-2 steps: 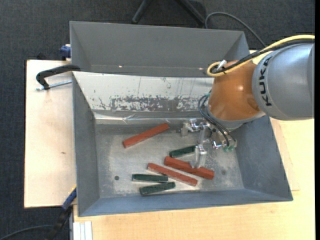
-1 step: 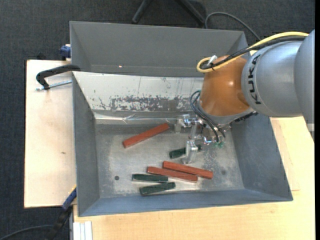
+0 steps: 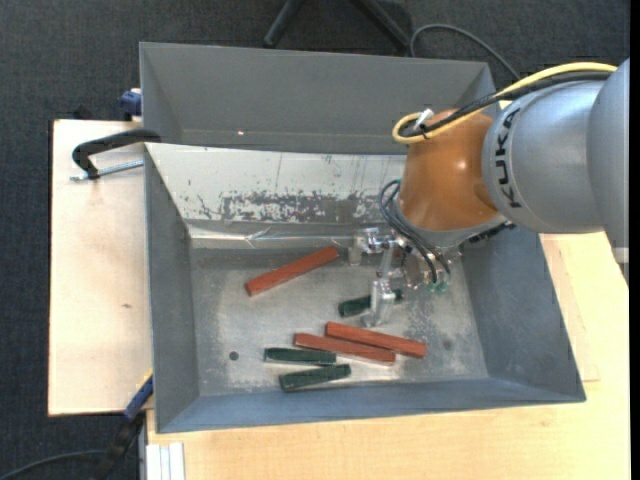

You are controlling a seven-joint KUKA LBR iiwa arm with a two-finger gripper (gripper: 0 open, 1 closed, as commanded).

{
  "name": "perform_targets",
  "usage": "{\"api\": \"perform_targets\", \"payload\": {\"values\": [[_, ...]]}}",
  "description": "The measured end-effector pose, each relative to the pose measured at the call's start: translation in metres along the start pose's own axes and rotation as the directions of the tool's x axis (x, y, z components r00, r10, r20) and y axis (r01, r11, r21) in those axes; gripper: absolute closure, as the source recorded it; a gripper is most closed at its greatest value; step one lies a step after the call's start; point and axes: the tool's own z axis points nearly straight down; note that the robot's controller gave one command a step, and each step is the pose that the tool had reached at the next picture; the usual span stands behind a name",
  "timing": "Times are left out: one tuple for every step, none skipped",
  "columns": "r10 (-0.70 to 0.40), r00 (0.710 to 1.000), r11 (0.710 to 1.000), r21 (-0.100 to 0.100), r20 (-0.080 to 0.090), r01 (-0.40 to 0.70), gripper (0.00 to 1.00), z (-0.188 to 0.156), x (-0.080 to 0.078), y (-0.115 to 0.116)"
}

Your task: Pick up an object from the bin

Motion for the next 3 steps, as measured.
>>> {"api": "perform_targets", "payload": {"values": [[0.0,1.0,1.0,0.0,0.0,0.0,0.0,-0.001,-0.001,0.001],[0.001,1.0,1.0,0.0,-0.001,-0.001,1.0,-0.001,-0.001,0.001],[0.001,1.0,1.0,0.002,0.009,-0.001,1.0,-0.092,-0.005,0.001]]}}
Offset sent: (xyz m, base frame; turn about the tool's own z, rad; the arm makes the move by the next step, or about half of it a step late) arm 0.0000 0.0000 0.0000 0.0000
